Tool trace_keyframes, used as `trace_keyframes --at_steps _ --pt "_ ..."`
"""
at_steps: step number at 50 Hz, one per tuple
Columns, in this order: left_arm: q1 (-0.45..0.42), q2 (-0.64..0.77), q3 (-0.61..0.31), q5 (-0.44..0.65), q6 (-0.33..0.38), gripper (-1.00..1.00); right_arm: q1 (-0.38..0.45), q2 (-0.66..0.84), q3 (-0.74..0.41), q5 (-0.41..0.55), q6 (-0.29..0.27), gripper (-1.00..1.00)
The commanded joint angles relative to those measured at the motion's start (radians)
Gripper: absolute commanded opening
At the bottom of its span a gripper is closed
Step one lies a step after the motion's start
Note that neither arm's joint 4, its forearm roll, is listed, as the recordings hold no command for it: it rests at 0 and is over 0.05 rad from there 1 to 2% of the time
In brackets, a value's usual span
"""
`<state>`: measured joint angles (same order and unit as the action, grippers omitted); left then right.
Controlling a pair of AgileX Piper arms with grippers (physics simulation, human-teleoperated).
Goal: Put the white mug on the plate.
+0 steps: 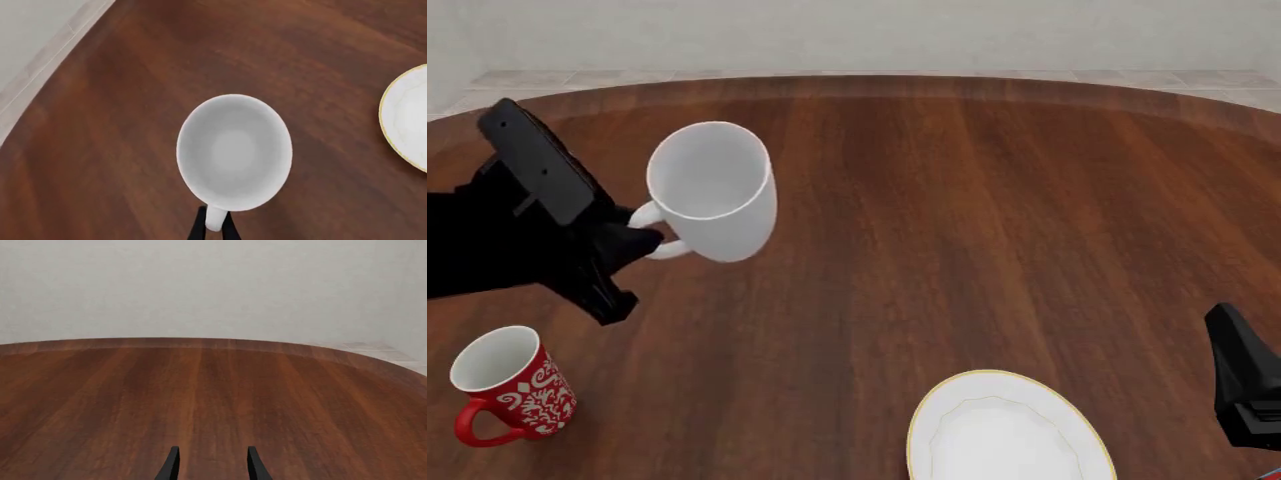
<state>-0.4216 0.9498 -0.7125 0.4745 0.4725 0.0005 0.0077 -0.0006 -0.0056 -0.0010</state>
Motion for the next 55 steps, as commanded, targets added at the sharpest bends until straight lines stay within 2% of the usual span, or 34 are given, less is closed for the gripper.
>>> trace_keyframes --at_steps 1,2,5,13,17,29,32,37,43,55 --pt "-0.072 -0.031 -0.062 0.079 -0.030 -1.00 -0.001 0.000 -0.001 0.001 0.000 1.00" --pt "-0.071 -0.032 -0.031 0.046 -0.024 -1.00 -0.001 0.000 -0.001 0.001 0.001 1.00" --pt "-0.082 -0.033 -0.016 0.030 -0.027 -1.00 -0.001 0.000 -0.001 0.001 0.001 1.00" --pt "-0.121 -0.033 -0.011 0.022 -0.060 -1.00 -0.001 0.000 -0.001 0.001 0.001 1.00" --pt "-0.166 -0.036 -0.018 0.026 -0.109 -1.00 -0.001 0.000 -0.001 0.001 0.001 1.00" --pt "-0.234 -0.010 0.004 -0.013 -0.154 -1.00 -0.001 0.000 -0.001 0.001 0.001 1.00" --pt "-0.261 -0.017 -0.015 -0.009 -0.175 -1.00 -0.001 0.000 -0.001 0.001 0.001 1.00" --pt "-0.266 0.002 0.000 -0.031 -0.167 -1.00 -0.001 0.000 -0.001 0.001 0.000 1.00" --pt "-0.295 0.014 -0.013 -0.042 -0.195 -1.00 -0.001 0.000 -0.001 0.001 0.001 1.00" --pt "-0.337 0.033 -0.010 -0.062 -0.208 -1.00 -0.001 0.000 -0.001 0.001 0.001 1.00"
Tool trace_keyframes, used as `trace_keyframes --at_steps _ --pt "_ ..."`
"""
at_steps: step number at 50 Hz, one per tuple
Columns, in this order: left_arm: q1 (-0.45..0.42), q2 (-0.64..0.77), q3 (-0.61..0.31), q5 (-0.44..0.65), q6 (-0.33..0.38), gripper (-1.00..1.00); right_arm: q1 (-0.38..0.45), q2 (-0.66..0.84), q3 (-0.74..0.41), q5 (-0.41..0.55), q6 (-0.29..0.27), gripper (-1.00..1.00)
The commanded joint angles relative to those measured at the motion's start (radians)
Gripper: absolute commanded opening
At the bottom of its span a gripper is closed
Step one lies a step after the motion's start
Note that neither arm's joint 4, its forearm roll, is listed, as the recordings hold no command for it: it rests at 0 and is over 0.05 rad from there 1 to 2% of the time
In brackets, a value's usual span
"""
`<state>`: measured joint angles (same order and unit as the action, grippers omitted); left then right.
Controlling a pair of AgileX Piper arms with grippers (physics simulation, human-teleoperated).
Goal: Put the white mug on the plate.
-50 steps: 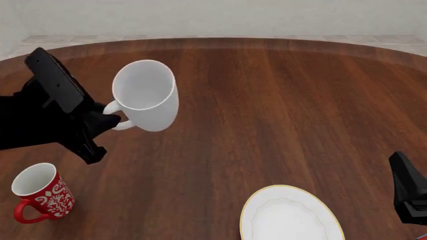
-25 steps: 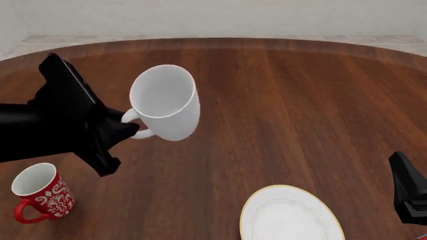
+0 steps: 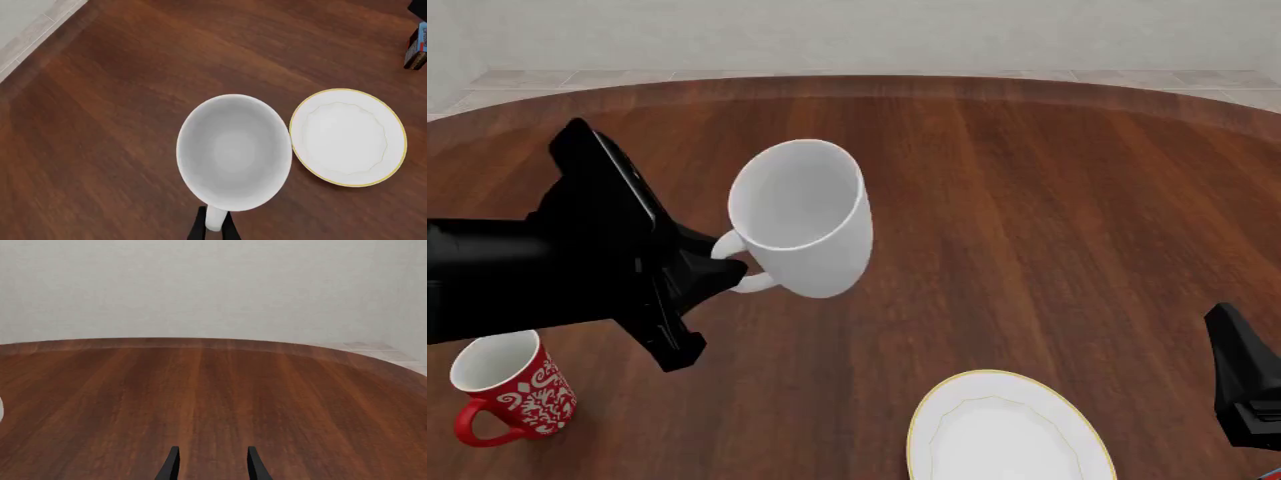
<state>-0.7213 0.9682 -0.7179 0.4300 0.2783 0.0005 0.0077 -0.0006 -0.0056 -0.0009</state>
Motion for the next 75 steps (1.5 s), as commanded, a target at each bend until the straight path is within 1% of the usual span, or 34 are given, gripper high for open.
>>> trace_keyframes --at_steps 1,5,8,9,11,17,27,54,63,69,75 --pt "-0.038 0.017 -0.007 -0.018 -0.011 -1.00 -0.001 0.000 -0.001 0.001 0.001 1.00" --pt "-0.056 0.018 -0.022 -0.012 -0.019 -1.00 -0.001 0.000 -0.001 0.001 0.001 1.00" --pt "-0.068 0.018 -0.017 -0.014 -0.012 -1.00 -0.001 0.000 -0.001 0.001 0.001 1.00" --pt "-0.088 0.018 -0.012 -0.016 -0.014 -1.00 -0.001 0.000 -0.001 0.001 0.000 1.00" --pt "-0.088 0.018 -0.013 -0.017 -0.012 -1.00 -0.001 0.000 -0.001 0.001 0.001 1.00" --pt "-0.103 0.046 -0.001 -0.052 -0.012 -1.00 -0.001 0.000 -0.001 0.001 0.001 1.00" --pt "-0.153 0.086 -0.003 -0.085 -0.037 -1.00 -0.001 0.000 -0.001 0.001 0.000 1.00" --pt "-0.218 0.200 -0.008 -0.168 -0.043 -1.00 -0.001 0.000 -0.001 0.001 0.001 1.00" --pt "-0.245 0.245 -0.043 -0.179 -0.053 -1.00 -0.001 0.000 -0.001 0.001 0.001 1.00" --pt "-0.265 0.290 -0.042 -0.215 -0.063 -1.00 -0.001 0.000 -0.001 0.001 0.001 1.00" --pt "-0.271 0.321 -0.046 -0.232 -0.057 -1.00 -0.001 0.000 -0.001 0.001 0.001 1.00"
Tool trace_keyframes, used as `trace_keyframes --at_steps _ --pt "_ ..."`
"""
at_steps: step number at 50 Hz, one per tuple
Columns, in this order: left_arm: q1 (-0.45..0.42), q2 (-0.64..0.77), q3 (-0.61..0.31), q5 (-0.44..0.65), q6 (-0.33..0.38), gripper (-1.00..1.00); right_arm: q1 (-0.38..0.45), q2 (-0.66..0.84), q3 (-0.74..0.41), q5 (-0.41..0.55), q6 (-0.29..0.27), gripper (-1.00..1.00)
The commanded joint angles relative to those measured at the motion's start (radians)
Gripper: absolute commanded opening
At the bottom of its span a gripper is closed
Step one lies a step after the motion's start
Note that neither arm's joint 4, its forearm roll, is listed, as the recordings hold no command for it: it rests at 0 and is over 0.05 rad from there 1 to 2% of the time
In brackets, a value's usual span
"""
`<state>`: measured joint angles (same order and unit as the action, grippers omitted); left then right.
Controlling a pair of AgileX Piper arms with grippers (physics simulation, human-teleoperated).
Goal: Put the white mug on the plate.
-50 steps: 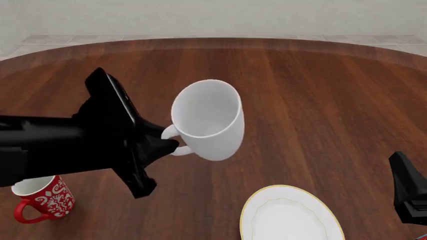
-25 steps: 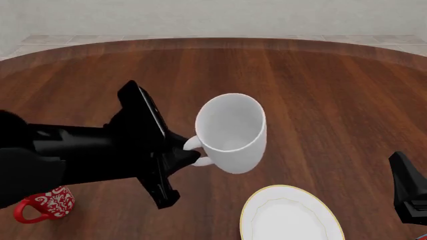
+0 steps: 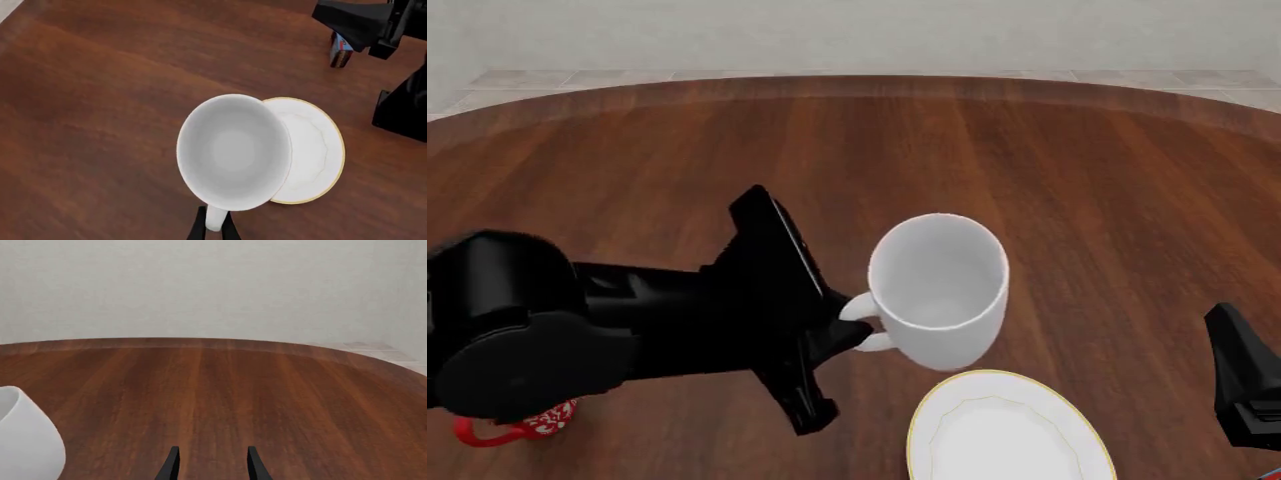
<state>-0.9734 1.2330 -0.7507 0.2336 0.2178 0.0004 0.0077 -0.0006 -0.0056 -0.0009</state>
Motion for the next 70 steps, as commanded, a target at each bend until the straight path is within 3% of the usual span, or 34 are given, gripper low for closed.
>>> trace_keyframes --at_steps 1,70 --pt "-0.021 0.058 -0.019 -0.032 0.000 -1.00 -0.001 0.000 -0.001 0.001 0.000 1.00" --pt "-0.127 0.311 -0.003 -0.198 -0.025 -1.00 -0.001 0.000 -0.001 0.001 0.001 1.00"
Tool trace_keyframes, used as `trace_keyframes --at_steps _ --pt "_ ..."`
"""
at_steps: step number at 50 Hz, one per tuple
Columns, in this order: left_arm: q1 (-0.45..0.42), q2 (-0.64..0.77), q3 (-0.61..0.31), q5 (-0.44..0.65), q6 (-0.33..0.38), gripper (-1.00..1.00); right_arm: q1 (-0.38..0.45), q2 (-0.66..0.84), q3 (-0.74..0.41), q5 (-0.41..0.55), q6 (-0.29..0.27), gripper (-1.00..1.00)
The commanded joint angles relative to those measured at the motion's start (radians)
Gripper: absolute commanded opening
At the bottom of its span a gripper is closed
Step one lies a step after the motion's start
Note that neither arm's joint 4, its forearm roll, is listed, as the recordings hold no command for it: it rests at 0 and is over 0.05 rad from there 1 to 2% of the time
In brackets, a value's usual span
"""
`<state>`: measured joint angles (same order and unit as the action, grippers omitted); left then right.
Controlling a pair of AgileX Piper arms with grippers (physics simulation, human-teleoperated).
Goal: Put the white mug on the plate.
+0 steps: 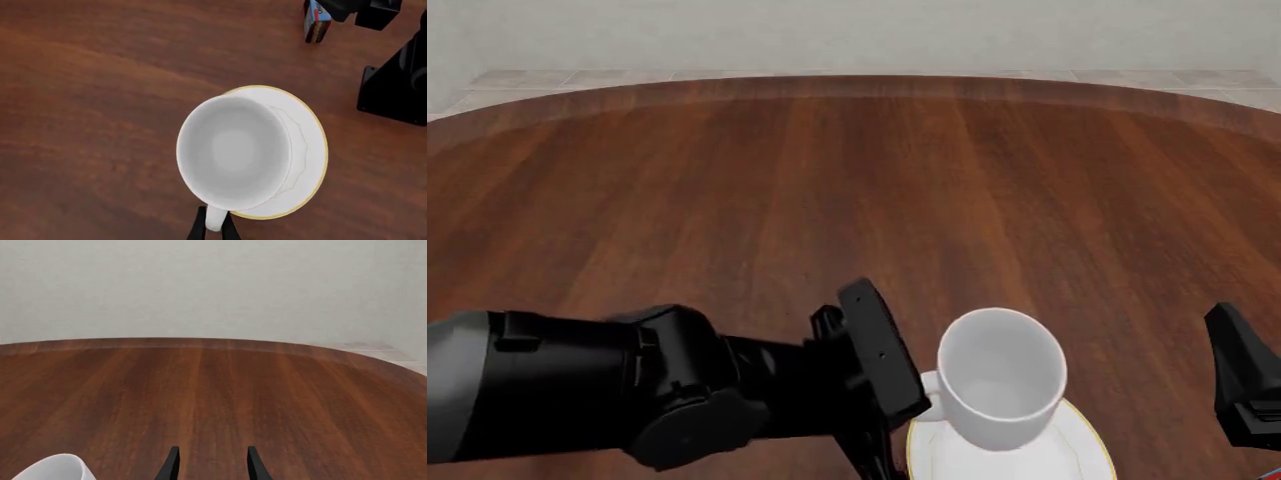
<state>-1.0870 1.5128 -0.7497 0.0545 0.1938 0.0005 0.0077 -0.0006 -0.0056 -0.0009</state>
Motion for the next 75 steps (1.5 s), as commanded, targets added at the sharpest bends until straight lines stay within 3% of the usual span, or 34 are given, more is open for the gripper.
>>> trace_keyframes --at_steps 1,71,72,75 --pt "-0.013 0.031 -0.004 -0.019 -0.001 -1.00 -0.001 0.000 -0.001 0.001 0.001 1.00" --pt "-0.049 0.155 -0.030 -0.057 -0.001 -1.00 -0.001 0.000 -0.001 0.001 0.001 1.00" --pt "-0.050 0.159 -0.031 -0.058 -0.006 1.00 -0.001 0.000 -0.001 0.001 0.000 1.00" --pt "-0.056 0.160 -0.036 -0.051 -0.018 1.00 -0.001 0.000 -0.001 0.001 0.001 1.00"
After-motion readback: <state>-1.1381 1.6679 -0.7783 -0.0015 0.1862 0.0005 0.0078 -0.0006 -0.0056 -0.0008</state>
